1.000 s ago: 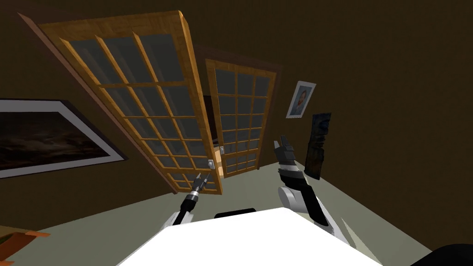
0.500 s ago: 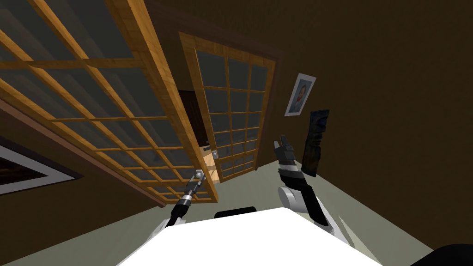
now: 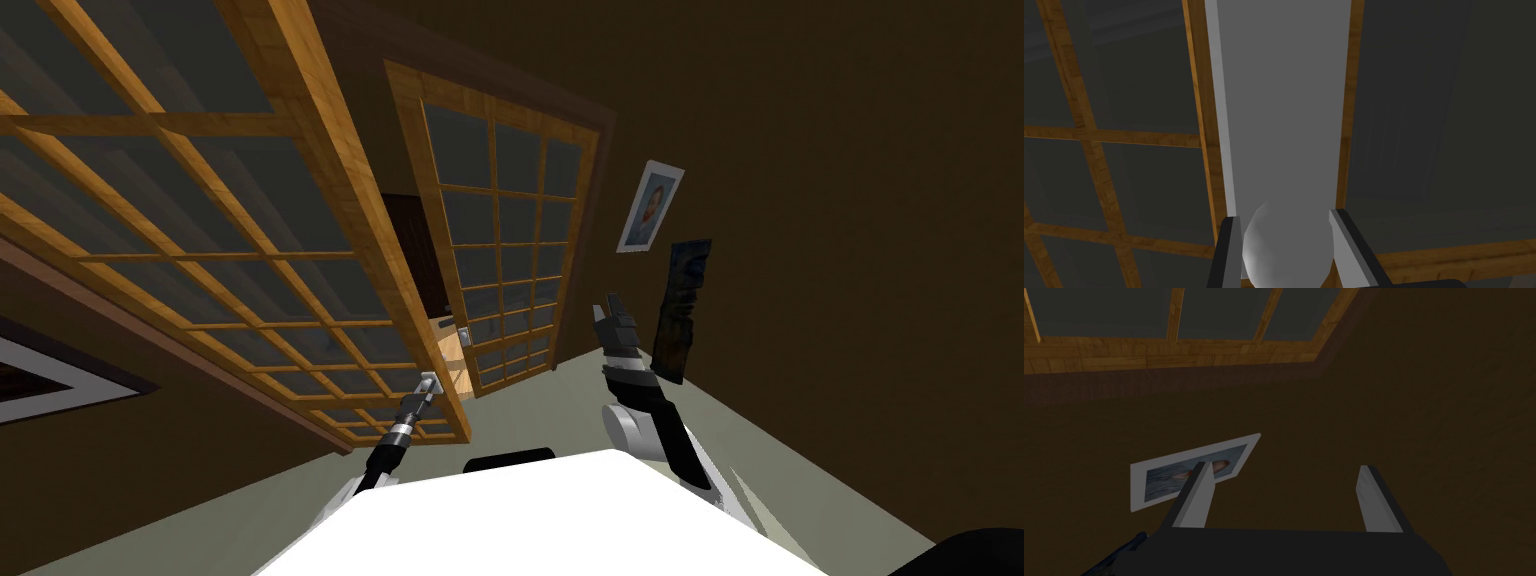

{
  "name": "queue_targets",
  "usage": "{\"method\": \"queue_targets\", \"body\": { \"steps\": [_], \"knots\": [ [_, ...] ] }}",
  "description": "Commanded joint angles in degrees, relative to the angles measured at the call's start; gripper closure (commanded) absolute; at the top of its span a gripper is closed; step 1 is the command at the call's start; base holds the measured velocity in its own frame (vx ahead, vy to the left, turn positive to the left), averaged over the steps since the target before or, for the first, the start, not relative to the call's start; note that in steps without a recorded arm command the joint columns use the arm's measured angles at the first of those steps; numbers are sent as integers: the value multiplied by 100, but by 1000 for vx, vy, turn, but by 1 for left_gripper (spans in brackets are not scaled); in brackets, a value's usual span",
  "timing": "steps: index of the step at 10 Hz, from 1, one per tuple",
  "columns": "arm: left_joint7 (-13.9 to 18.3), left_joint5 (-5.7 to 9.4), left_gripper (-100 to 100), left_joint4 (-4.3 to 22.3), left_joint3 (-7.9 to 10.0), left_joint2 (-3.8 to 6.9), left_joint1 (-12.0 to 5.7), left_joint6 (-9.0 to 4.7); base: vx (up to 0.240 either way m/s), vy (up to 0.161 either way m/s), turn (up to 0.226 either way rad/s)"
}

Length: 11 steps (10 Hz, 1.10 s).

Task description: Pull the door open

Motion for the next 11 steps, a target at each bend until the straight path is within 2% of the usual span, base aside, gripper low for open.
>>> {"method": "queue_targets", "body": {
  "steps": [1,3,11],
  "knots": [
    [2,-6,100,-1,-11,-12,1,-13,-8,2,-2],
    [2,-6,100,-1,-11,-12,1,-13,0,0,0],
    [876,257,100,7,-29,-29,-23,34,-49,27,-79]
  ]
}}
